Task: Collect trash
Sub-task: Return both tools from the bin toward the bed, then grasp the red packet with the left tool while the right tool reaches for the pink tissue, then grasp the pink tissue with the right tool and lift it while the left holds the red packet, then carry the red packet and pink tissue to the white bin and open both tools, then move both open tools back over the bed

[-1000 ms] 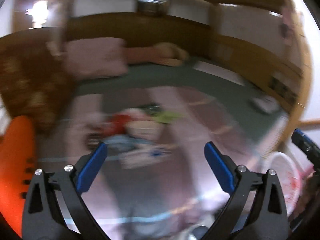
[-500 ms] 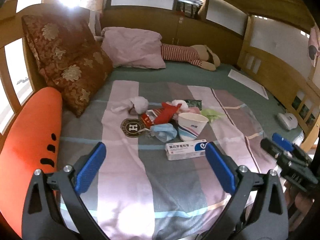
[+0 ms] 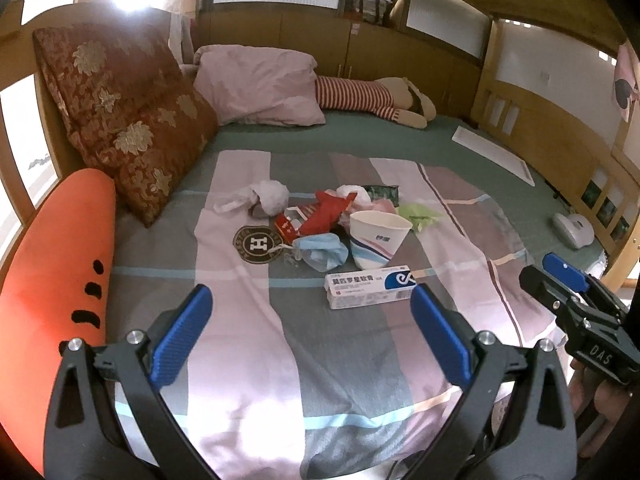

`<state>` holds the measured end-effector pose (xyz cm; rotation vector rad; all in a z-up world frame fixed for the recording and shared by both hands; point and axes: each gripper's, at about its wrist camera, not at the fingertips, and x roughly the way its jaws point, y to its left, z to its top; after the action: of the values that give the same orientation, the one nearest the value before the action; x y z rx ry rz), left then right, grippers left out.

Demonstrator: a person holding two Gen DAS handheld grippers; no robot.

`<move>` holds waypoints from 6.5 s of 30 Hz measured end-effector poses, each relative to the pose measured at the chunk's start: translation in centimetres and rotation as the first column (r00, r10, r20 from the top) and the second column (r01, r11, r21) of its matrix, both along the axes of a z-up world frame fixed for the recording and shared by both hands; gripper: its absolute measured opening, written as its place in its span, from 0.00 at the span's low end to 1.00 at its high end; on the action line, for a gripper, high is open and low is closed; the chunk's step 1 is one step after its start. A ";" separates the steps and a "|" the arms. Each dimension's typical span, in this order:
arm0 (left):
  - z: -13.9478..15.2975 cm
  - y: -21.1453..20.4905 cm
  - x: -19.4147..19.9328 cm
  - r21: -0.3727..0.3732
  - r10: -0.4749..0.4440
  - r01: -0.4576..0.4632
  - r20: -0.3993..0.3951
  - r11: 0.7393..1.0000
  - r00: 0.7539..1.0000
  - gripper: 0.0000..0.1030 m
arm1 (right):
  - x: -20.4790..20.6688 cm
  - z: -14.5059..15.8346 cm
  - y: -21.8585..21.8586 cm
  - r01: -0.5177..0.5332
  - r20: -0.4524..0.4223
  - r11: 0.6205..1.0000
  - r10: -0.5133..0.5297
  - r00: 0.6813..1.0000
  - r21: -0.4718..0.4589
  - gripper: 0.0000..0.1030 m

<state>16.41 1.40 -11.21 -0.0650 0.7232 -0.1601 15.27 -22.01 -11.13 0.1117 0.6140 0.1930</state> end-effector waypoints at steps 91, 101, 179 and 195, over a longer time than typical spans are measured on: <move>0.8 3.4 7.2 -0.170 -0.009 0.005 -0.020 0.985 1.000 0.25 | 12.4 2.0 -2.4 -0.067 -0.130 0.984 0.089 0.988 0.165 0.04; -0.6 -0.8 4.5 -0.058 -0.067 0.064 -0.052 0.996 0.996 0.25 | 5.5 -1.2 0.2 -0.083 -0.140 0.995 0.089 0.986 0.049 0.04; 0.9 -29.7 -7.1 -0.208 -0.666 0.633 -0.200 0.745 0.719 0.92 | -21.1 4.8 -25.7 0.525 0.043 0.849 -0.527 0.849 0.060 0.74; -0.3 2.2 -0.5 0.102 0.076 -0.071 -0.050 0.992 0.996 0.97 | -1.5 3.7 -1.5 0.006 0.029 1.000 -0.006 1.000 0.019 0.74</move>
<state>15.94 3.65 -11.48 0.0001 0.7801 -0.0514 13.75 -23.47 -7.39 0.1286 0.5830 0.1944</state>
